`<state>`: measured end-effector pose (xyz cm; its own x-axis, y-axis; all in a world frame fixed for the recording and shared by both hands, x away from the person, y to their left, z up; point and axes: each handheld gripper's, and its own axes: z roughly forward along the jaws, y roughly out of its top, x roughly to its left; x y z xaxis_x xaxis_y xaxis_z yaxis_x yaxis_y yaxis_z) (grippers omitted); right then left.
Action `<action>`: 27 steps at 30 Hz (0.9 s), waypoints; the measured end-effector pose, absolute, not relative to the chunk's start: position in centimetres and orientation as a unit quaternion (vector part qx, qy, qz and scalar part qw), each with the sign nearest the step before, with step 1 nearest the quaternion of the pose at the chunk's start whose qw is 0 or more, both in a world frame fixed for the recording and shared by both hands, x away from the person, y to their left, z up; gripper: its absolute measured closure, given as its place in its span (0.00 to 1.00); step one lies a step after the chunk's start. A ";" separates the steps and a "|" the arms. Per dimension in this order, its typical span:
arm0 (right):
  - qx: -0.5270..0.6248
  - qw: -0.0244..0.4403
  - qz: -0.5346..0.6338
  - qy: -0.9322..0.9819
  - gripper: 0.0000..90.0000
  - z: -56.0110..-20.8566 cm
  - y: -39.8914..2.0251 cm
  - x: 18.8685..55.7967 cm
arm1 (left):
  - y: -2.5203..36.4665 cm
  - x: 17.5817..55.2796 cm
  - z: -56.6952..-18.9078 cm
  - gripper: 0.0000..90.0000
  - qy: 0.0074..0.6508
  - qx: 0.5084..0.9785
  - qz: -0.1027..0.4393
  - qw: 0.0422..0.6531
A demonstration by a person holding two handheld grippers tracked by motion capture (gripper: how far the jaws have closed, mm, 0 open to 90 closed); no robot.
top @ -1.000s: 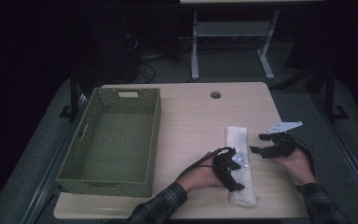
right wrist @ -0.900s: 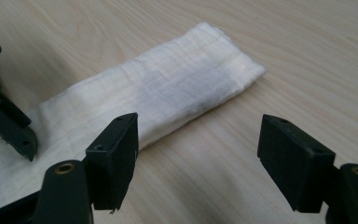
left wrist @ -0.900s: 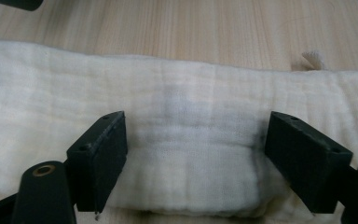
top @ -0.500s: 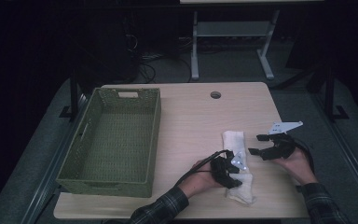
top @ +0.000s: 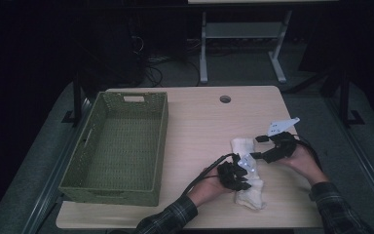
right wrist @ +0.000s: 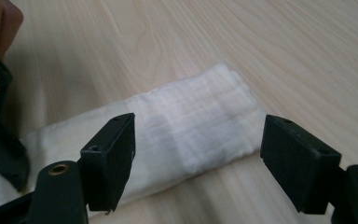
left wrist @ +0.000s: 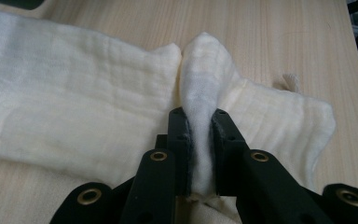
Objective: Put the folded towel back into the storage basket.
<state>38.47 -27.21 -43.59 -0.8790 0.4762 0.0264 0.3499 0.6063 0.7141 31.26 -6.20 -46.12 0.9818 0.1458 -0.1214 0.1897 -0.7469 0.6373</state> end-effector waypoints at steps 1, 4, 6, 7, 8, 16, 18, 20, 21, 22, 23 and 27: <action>0.228 0.080 0.376 0.894 0.29 -43.6 -27.1 38.9 | -6.2 31.2 -46.1 0.89 0.090 0.934 -0.033 0.343; 0.228 0.071 0.382 0.893 0.30 -43.5 -26.8 40.2 | -6.3 31.2 -46.0 0.89 0.083 0.938 -0.027 0.336; 0.222 0.066 0.384 0.894 0.30 -43.6 -26.7 40.9 | -6.3 31.1 -46.0 0.89 0.090 0.936 -0.030 0.339; 0.220 0.066 0.381 0.896 0.30 -43.6 -26.6 41.2 | -6.3 31.1 -46.1 0.89 0.092 0.935 -0.031 0.340; 0.221 0.066 0.377 0.897 0.30 -43.6 -26.4 41.6 | -6.3 31.1 -46.1 0.89 0.094 0.934 -0.032 0.343; 0.212 0.052 0.356 0.909 0.33 -45.1 -25.5 44.0 | -6.3 31.2 -46.0 0.89 0.095 0.935 -0.031 0.339; 0.216 0.050 0.344 0.912 0.33 -45.7 -25.3 44.2 | -6.3 31.2 -46.1 0.89 0.098 0.934 -0.034 0.342; 0.211 0.048 0.332 0.918 0.33 -46.3 -25.3 44.4 | -6.3 31.3 -46.1 0.89 0.097 0.934 -0.035 0.342; 0.212 0.047 0.330 0.919 0.34 -46.5 -25.2 44.4 | -6.3 31.3 -46.1 0.89 0.096 0.934 -0.035 0.342; 0.208 0.049 0.327 0.920 0.35 -46.6 -25.1 44.4 | -6.3 31.3 -46.1 0.89 0.096 0.934 -0.035 0.342; 0.209 0.045 0.328 0.920 0.36 -46.7 -25.0 44.4 | -6.3 31.3 -46.1 0.89 0.097 0.934 -0.036 0.342; 0.205 0.039 0.333 0.920 0.45 -46.7 -25.0 44.2 | -6.3 31.3 -46.1 0.89 0.097 0.934 -0.036 0.341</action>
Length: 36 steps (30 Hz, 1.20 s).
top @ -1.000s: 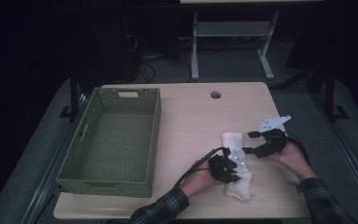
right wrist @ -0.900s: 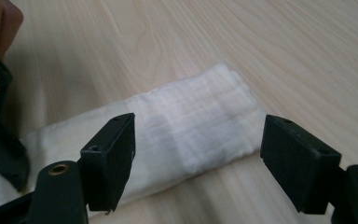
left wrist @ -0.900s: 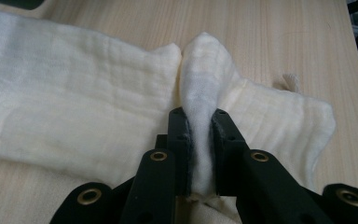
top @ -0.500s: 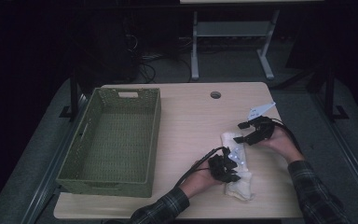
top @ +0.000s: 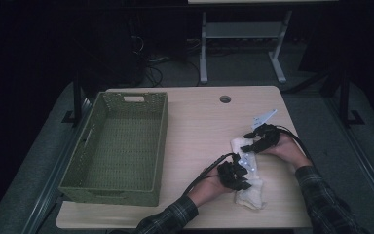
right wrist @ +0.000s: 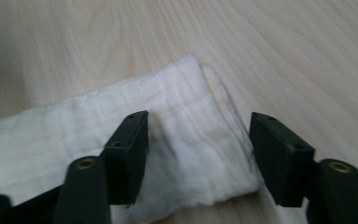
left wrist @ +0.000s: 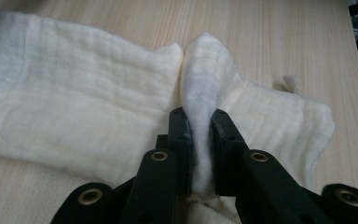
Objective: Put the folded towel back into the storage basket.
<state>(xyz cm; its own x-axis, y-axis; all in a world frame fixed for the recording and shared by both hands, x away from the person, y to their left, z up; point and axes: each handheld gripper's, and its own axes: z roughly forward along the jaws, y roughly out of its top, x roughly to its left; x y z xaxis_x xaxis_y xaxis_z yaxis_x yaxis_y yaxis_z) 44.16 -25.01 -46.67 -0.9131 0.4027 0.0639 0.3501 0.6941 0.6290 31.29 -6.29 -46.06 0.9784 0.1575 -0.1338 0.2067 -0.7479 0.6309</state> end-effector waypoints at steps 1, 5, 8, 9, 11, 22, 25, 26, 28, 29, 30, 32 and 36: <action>0.200 0.040 0.334 0.920 0.47 -46.7 -25.1 44.2 | -6.3 31.3 -46.1 0.89 0.097 0.934 -0.036 0.341; 0.189 0.029 0.341 0.920 0.68 -46.6 -25.2 43.9 | -6.3 31.3 -46.1 0.89 0.097 0.934 -0.036 0.341; 0.183 0.020 0.340 0.922 0.80 -46.5 -25.1 43.7 | -6.3 31.3 -46.1 0.89 0.100 0.934 -0.038 0.341; 0.182 0.019 0.342 0.922 0.82 -46.6 -25.1 43.6 | -6.3 31.3 -46.1 0.89 0.101 0.934 -0.039 0.341; 0.186 0.014 0.342 0.921 0.85 -46.6 -25.1 43.6 | -6.3 31.3 -46.1 0.89 0.101 0.933 -0.039 0.342; 0.212 0.008 0.351 0.912 0.87 -45.6 -25.2 43.3 | -6.0 31.5 -45.5 0.91 0.100 0.928 -0.053 0.355; 0.213 0.010 0.356 0.910 0.87 -45.1 -25.3 43.2 | -5.6 31.6 -44.8 0.91 0.097 0.924 -0.057 0.366; 0.213 0.009 0.357 0.909 0.87 -44.8 -25.3 43.1 | -5.5 31.6 -44.5 0.91 0.098 0.922 -0.058 0.370; 0.207 0.013 0.362 0.909 0.87 -44.4 -25.2 43.0 | -5.3 31.7 -43.8 0.91 0.093 0.921 -0.057 0.375; 0.209 0.011 0.366 0.907 0.87 -44.2 -25.2 42.9 | -5.1 31.7 -43.4 0.91 0.091 0.920 -0.057 0.378; 0.211 0.008 0.369 0.905 0.87 -43.9 -25.2 42.8 | -5.0 31.7 -43.0 0.91 0.089 0.919 -0.055 0.381; 0.206 0.011 0.375 0.904 0.87 -43.6 -25.3 42.8 | -4.7 31.6 -42.2 0.91 0.088 0.917 -0.054 0.386; 0.202 0.009 0.376 0.904 0.87 -42.8 -25.1 42.7 | -4.3 31.6 -40.9 0.91 0.086 0.912 -0.049 0.398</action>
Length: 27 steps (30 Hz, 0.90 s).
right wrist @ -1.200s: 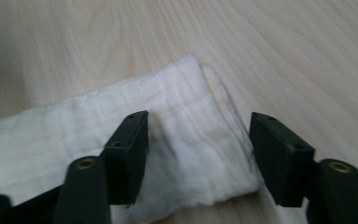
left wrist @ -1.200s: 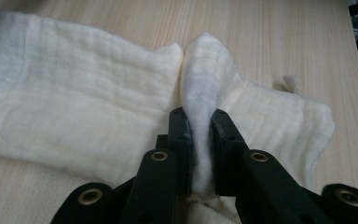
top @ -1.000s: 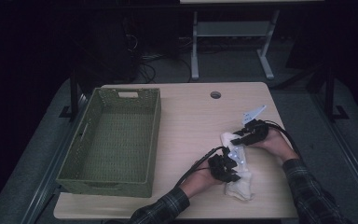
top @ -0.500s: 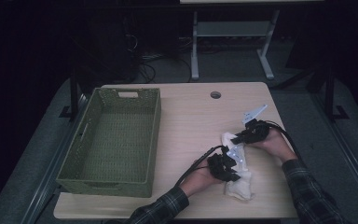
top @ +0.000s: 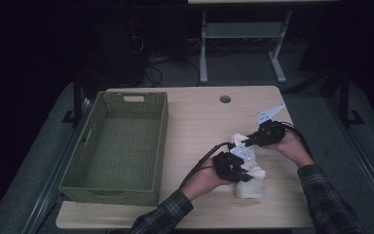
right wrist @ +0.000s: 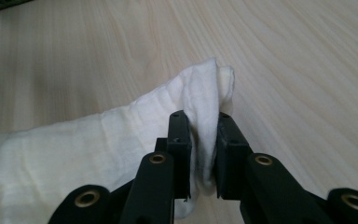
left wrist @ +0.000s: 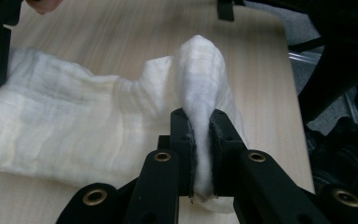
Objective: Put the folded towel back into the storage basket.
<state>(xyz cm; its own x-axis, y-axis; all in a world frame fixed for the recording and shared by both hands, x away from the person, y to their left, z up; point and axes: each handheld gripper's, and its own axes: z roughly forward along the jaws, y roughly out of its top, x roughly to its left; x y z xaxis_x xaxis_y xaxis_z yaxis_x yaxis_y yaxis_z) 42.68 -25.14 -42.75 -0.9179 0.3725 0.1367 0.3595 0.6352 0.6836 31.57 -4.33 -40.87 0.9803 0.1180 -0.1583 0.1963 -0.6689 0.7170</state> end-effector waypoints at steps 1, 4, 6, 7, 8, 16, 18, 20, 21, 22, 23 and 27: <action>0.199 0.008 0.376 0.905 0.87 -42.5 -25.1 42.7 | -4.2 31.6 -40.5 0.91 0.086 0.912 -0.048 0.398; 0.193 0.005 0.383 0.903 0.87 -41.7 -24.9 42.8 | -3.7 31.7 -39.5 0.91 0.092 0.907 -0.048 0.408; 0.187 0.007 0.382 0.905 0.87 -41.2 -24.6 42.9 | -3.3 31.9 -38.8 0.91 0.093 0.906 -0.045 0.410; 0.187 0.007 0.383 0.905 0.87 -40.9 -24.5 42.9 | -3.1 31.9 -38.4 0.91 0.094 0.907 -0.042 0.408; 0.184 0.008 0.384 0.905 0.87 -40.7 -24.4 43.0 | -2.9 32.0 -38.0 0.91 0.094 0.907 -0.039 0.408; 0.163 0.011 0.400 0.902 0.87 -38.6 -22.9 43.2 | -0.7 32.3 -35.0 0.90 0.103 0.904 -0.024 0.415; 0.160 0.008 0.405 0.900 0.87 -38.1 -22.4 43.3 | -0.1 32.5 -34.4 0.90 0.107 0.903 -0.018 0.416; 0.155 0.012 0.406 0.900 0.87 -37.5 -21.9 43.4 | 0.7 32.8 -33.9 0.90 0.109 0.900 -0.015 0.421; 0.153 0.011 0.409 0.900 0.87 -37.3 -21.6 43.5 | 1.1 32.9 -33.7 0.90 0.110 0.899 -0.016 0.424; 0.151 0.010 0.410 0.899 0.87 -37.0 -21.3 43.6 | 1.5 33.0 -33.5 0.90 0.111 0.897 -0.016 0.427; 0.147 0.011 0.413 0.899 0.87 -36.8 -20.9 43.6 | 1.9 33.0 -33.3 0.90 0.112 0.897 -0.015 0.428; 0.136 0.010 0.415 0.900 0.87 -35.8 -19.3 43.9 | 3.1 33.2 -32.5 0.90 0.119 0.894 -0.009 0.433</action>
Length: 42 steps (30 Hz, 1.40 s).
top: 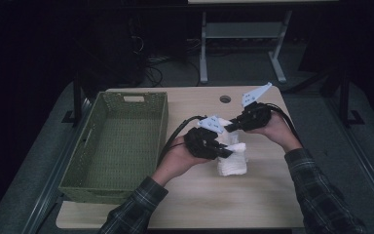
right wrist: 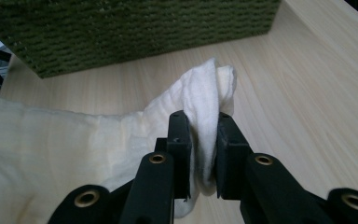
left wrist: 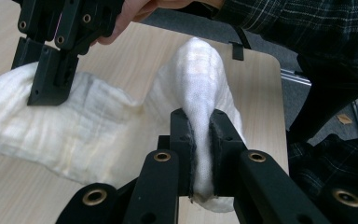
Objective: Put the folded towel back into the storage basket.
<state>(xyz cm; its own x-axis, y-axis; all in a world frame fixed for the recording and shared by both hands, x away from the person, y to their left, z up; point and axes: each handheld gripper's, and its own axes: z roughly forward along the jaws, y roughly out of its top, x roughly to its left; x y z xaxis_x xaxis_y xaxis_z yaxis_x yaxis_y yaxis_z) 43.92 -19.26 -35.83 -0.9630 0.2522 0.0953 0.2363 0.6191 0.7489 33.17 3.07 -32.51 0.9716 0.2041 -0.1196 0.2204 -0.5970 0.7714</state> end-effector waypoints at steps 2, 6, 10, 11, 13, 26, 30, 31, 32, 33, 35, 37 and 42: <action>0.128 0.012 0.413 0.901 0.87 -35.2 -18.4 44.0 | 3.6 33.0 -31.8 0.90 0.117 0.896 -0.001 0.429; 0.116 0.015 0.418 0.901 0.87 -33.9 -16.9 44.1 | 4.9 33.1 -30.7 0.90 0.121 0.894 0.012 0.432; 0.105 0.021 0.425 0.899 0.87 -33.0 -15.6 44.4 | 6.5 33.3 -29.9 0.90 0.120 0.894 0.023 0.430; 0.105 0.021 0.428 0.898 0.87 -32.8 -15.2 44.4 | 6.9 33.3 -29.8 0.90 0.123 0.893 0.025 0.433; 0.101 0.022 0.429 0.897 0.87 -32.4 -14.5 44.6 | 7.8 33.4 -29.5 0.90 0.127 0.891 0.028 0.435; 0.078 0.039 0.439 0.894 0.87 -30.4 -7.9 45.5 | 15.5 33.6 -28.3 0.90 0.142 0.885 0.050 0.440; 0.067 0.036 0.442 0.894 0.87 -29.9 -5.8 45.6 | 17.9 33.3 -28.1 0.90 0.153 0.883 0.059 0.441; 0.065 0.035 0.442 0.894 0.87 -29.8 -5.2 45.6 | 18.5 33.2 -28.0 0.90 0.155 0.883 0.063 0.439; 0.064 0.035 0.443 0.893 0.87 -29.8 -4.6 45.6 | 19.1 33.0 -27.9 0.90 0.158 0.882 0.065 0.439; 0.061 0.033 0.444 0.893 0.87 -29.8 -4.1 45.7 | 19.7 32.9 -27.9 0.90 0.159 0.882 0.066 0.438; 0.056 0.034 0.440 0.895 0.87 -29.9 -2.9 45.6 | 20.9 32.6 -27.8 0.90 0.166 0.881 0.071 0.438; 0.050 0.031 0.441 0.896 0.87 -30.0 -1.9 45.6 | 22.0 32.4 -27.8 0.90 0.172 0.880 0.072 0.437; 0.044 0.029 0.445 0.894 0.87 -30.9 0.5 45.6 | 24.5 31.8 -28.0 0.90 0.185 0.881 0.078 0.427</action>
<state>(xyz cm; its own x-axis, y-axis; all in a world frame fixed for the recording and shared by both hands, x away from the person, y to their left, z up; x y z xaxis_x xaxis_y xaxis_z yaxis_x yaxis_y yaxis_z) 45.61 0.48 -30.88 -0.9944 0.1050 -0.0128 0.0531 0.6001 0.7982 31.78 24.51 -28.02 0.9193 0.3932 -0.0199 0.2590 -0.5661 0.7826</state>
